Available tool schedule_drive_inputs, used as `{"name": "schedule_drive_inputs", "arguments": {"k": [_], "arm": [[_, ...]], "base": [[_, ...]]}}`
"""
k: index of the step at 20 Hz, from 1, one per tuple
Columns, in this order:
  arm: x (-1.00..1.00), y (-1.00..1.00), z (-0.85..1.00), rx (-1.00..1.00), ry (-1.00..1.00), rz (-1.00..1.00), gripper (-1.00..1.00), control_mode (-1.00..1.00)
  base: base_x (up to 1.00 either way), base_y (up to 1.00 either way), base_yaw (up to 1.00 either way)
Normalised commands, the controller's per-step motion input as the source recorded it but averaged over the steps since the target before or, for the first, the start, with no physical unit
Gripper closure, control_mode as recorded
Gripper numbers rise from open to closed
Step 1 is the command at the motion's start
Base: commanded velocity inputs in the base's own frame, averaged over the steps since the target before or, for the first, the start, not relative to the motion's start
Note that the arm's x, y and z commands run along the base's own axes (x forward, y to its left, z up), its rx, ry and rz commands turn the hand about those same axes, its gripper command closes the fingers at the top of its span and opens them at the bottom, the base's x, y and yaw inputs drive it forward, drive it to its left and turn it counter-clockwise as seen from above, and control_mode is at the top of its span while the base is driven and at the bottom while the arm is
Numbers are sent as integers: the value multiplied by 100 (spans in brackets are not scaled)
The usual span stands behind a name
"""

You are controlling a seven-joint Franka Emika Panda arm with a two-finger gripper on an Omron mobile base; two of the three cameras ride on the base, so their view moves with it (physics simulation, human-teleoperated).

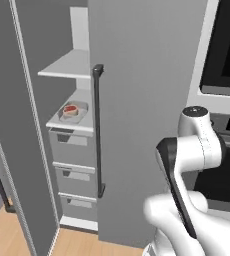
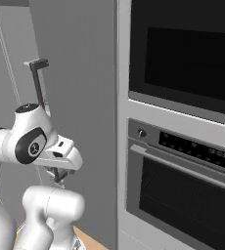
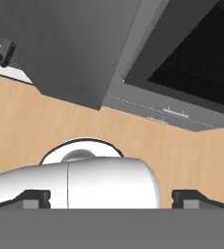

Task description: Take the meat container that has the steak and place it on the second highest rack of the freezer. Then take the vegetable container that has the mushroom and potato and place it on the highest rack of the freezer.

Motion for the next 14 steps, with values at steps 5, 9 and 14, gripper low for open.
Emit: {"name": "schedule_drive_inputs", "arguments": {"k": [5, 9, 14], "arm": [[0, 0, 0, 0, 0, 0, -100, 100], [0, 0, 0, 0, 0, 0, -100, 100], [0, 0, 0, 0, 0, 0, -100, 100]], "base": [[-6, -95, 0], [0, -100, 0], [0, -86, 0]]}}
